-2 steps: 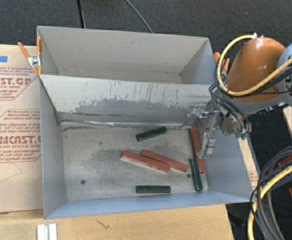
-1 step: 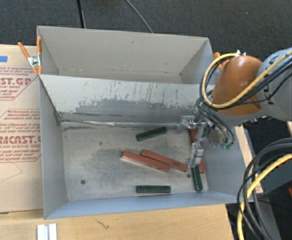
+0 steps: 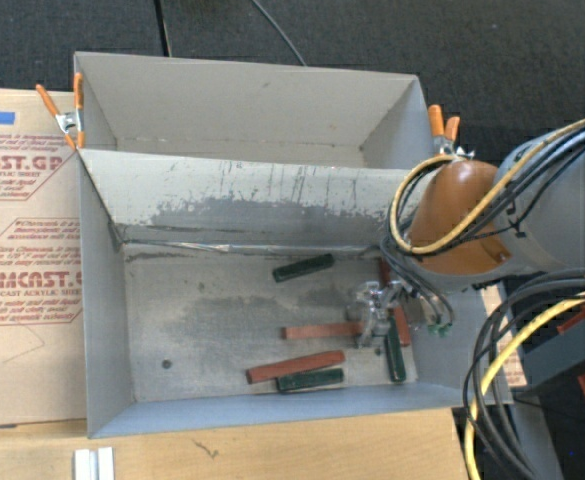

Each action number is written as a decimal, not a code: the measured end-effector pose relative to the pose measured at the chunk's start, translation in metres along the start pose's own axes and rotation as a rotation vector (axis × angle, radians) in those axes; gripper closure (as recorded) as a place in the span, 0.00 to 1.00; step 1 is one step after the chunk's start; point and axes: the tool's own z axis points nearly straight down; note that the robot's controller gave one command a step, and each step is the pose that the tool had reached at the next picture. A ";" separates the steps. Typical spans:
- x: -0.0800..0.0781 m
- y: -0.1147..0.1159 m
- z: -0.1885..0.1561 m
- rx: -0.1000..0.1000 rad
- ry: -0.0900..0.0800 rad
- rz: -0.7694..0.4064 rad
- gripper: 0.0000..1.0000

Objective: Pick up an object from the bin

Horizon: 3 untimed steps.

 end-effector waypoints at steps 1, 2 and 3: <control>0.000 0.000 0.000 0.000 0.000 0.000 1.00; 0.001 -0.004 -0.039 -0.003 0.009 -0.021 1.00; 0.017 0.041 -0.066 0.001 -0.003 0.040 1.00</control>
Offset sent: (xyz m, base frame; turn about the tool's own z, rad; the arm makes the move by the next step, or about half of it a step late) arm 0.0101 -0.0235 0.2006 -0.0969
